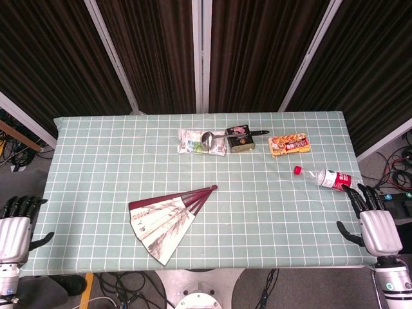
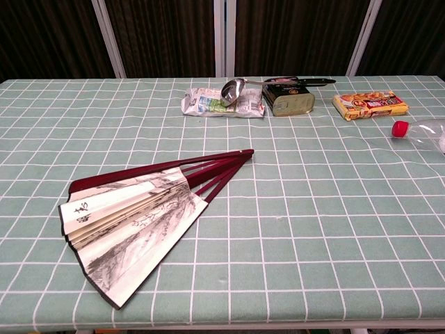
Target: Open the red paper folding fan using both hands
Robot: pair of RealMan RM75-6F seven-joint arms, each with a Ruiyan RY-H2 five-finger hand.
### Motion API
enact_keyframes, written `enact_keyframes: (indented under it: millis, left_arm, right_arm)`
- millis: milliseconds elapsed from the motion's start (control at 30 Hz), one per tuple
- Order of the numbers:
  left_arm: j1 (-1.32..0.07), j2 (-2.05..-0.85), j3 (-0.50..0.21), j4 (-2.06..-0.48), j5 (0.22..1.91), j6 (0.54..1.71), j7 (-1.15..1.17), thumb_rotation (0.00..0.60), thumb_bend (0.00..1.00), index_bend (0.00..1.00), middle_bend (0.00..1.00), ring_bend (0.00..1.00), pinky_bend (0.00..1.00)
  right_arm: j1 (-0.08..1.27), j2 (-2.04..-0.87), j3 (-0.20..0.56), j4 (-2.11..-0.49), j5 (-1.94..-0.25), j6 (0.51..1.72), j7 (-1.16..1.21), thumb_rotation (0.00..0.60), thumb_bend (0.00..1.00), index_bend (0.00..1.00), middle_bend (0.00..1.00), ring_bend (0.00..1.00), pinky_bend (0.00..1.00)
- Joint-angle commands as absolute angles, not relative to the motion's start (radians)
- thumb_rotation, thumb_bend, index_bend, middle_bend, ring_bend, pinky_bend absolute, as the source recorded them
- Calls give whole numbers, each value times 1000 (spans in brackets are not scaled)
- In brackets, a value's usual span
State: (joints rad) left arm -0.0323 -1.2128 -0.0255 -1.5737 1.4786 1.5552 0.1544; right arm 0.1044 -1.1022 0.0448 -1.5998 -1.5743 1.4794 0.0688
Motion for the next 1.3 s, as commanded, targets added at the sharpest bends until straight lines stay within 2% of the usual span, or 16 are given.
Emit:
enact_keyframes:
  millis: [33, 233, 367, 433, 500, 633, 767, 933, 1100, 1300]
  left_arm:
    - [-36, -1217, -26, -1569, 1482, 1550, 146, 600, 0, 240, 200, 140, 122]
    - [-54, -1220, -33, -1563, 1512, 1544, 114, 600, 0, 240, 200, 140, 122]
    - [-120, -1194, -60, -1580, 1551, 1493, 49, 600, 0, 240, 200, 140, 125]
    - [-167, -1175, -79, -1593, 1566, 1447, 14, 600, 0, 240, 201, 140, 205]
    - [-235, -1150, -97, -1619, 1576, 1362, -40, 600, 10, 245, 207, 150, 292]
    - [-379, -1136, -129, -1639, 1575, 1172, -134, 600, 92, 294, 282, 244, 393]
    - [-535, -1150, -152, -1634, 1522, 928, -171, 600, 104, 302, 293, 245, 412]
    - [-677, -1222, -170, -1586, 1424, 705, -191, 600, 111, 300, 293, 245, 411]
    - [-771, -1326, -158, -1491, 1334, 571, -134, 600, 123, 291, 293, 245, 420]
    - [-815, -1405, -151, -1439, 1224, 516, -107, 600, 148, 279, 293, 271, 428]
  right_arm:
    - [97, -1101, 46, -1603, -1578, 1494, 65, 600, 229, 54, 162, 22, 0]
    - [85, -1097, 44, -1611, -1587, 1520, 61, 600, 229, 54, 164, 22, 0]
    - [83, -1092, 42, -1615, -1598, 1529, 63, 600, 229, 54, 164, 22, 0]
    - [84, -1088, 43, -1617, -1604, 1532, 62, 600, 229, 54, 164, 22, 0]
    - [87, -1083, 43, -1622, -1611, 1533, 61, 600, 229, 53, 164, 22, 0]
    - [89, -1071, 44, -1632, -1624, 1539, 58, 600, 229, 54, 163, 22, 0]
    - [84, -1054, 42, -1642, -1632, 1550, 62, 600, 230, 53, 163, 22, 0]
    - [71, -1039, 37, -1641, -1626, 1562, 70, 600, 229, 53, 163, 22, 0]
    - [60, -1034, 43, -1631, -1603, 1572, 82, 600, 229, 53, 163, 22, 0]
    - [57, -1033, 43, -1623, -1594, 1565, 90, 600, 229, 54, 163, 22, 0]
